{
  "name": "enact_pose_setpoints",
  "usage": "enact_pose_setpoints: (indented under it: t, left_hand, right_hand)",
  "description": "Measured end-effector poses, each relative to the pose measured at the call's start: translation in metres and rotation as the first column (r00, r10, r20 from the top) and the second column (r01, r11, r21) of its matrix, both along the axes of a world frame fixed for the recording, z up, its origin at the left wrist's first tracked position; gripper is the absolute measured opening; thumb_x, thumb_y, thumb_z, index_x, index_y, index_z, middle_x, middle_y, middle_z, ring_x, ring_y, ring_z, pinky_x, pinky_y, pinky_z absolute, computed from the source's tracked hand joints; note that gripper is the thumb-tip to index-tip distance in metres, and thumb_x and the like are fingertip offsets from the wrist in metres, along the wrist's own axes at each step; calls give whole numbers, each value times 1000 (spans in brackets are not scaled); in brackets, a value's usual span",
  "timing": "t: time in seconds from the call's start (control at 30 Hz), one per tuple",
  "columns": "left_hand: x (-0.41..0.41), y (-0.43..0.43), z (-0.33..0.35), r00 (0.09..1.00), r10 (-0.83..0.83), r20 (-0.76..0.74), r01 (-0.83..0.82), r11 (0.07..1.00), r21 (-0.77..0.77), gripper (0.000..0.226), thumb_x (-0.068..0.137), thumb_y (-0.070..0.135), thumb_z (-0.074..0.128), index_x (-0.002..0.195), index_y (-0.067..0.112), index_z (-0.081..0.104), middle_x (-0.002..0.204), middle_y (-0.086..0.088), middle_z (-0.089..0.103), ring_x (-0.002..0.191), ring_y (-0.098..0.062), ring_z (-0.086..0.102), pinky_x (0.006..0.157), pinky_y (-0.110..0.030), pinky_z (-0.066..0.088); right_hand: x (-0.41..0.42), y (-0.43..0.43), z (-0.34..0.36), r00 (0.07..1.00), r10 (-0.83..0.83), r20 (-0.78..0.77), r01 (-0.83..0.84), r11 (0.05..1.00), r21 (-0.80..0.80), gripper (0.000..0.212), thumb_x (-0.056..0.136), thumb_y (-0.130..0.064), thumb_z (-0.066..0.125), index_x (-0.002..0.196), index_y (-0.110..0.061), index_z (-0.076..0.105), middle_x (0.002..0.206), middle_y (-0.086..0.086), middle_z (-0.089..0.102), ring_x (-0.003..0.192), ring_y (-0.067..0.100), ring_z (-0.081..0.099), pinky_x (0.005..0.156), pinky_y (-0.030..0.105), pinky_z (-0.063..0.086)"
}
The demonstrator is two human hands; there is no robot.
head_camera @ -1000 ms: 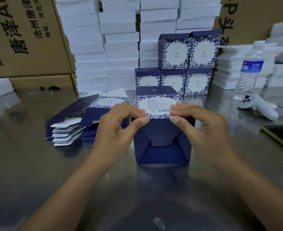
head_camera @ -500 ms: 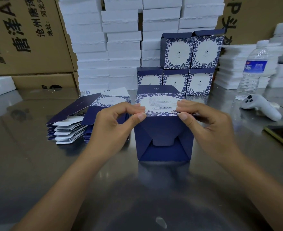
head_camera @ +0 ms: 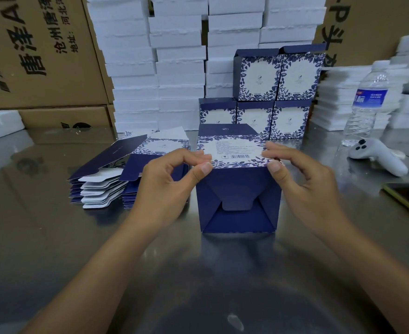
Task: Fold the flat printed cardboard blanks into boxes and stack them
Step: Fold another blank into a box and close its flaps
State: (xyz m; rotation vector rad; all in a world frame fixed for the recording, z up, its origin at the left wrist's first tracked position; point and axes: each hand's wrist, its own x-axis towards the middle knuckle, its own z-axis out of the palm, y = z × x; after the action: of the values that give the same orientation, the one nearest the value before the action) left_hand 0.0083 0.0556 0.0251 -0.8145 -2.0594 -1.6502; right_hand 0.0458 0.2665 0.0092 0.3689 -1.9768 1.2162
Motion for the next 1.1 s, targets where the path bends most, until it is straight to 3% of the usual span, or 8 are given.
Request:
enact_pose_setpoints:
  t: [0.3,0.47,0.7,0.83,0.9,0.97,1.03,1.1]
  left_hand:
    - [-2,1,-3,999,-18,30,17,999,47,10,78,29,64,76,20,68,92,19,72,102,2,63,99,-27,46]
    - [-2,-1,-3,998,-27,50,25,999,43,11,87,15,62,81,20,69,96,16,72,105,3,62,98,-22,46]
    - [-4,-1,-5,1000,-11,-16,12,999,51,9,85,20,65,88,28,67,97,13,72,102,-4,64,96,-29,49]
    - [-7,0,-19,999,-12,-42,10,999,-37,35,80,29,72,109,43,57,127,26,53,124,4,46,97,-15,43]
    - [-7,1,-25,1000,-21,4,21,996,-92,56,80,28,73,120,56,45,136,35,38,129,13,33,94,-6,39]
    - [-7,3,-28,997,-58,57,64,993,-98,70,81,24,72,128,60,34,139,38,33,131,13,30,101,-16,38]
    - [-5,8,-30,995,-79,60,85,990,-113,76,84,18,70,136,55,28,144,32,33,135,4,33,108,-35,39]
    - [-1,12,-30,999,-38,18,41,988,-147,76,86,16,68,138,52,27,143,35,32,134,4,34,109,-37,39]
  right_hand:
    - [-8,-1,-6,999,41,12,-40,993,-107,20,82,-50,55,91,-36,65,116,-15,63,115,2,57,101,31,43]
    - [-9,0,-8,999,42,34,-38,992,-118,22,91,-45,45,96,-39,66,118,-21,61,117,-2,54,95,12,39]
    - [-7,0,-7,999,36,39,-32,994,-101,20,92,-45,46,96,-43,65,121,-24,60,118,-5,52,94,11,38]
    - [-6,0,-14,989,39,143,-55,993,107,41,76,-60,59,113,-50,46,145,-28,32,135,-3,32,108,29,32]
    - [-7,-3,-18,985,19,169,-52,980,193,58,69,-63,66,115,-59,31,148,-33,18,138,-8,20,108,19,26]
    - [-9,-4,-20,992,-18,122,-9,975,223,64,71,-49,72,115,-59,27,149,-29,17,137,-11,17,102,4,21]
    - [-11,-4,-22,996,-56,67,39,973,228,67,74,-34,75,115,-57,28,146,-27,22,137,-7,21,100,1,21]
    - [-10,-4,-23,996,-85,23,77,968,239,67,76,-29,76,113,-56,27,145,-19,31,137,-1,27,101,1,21]
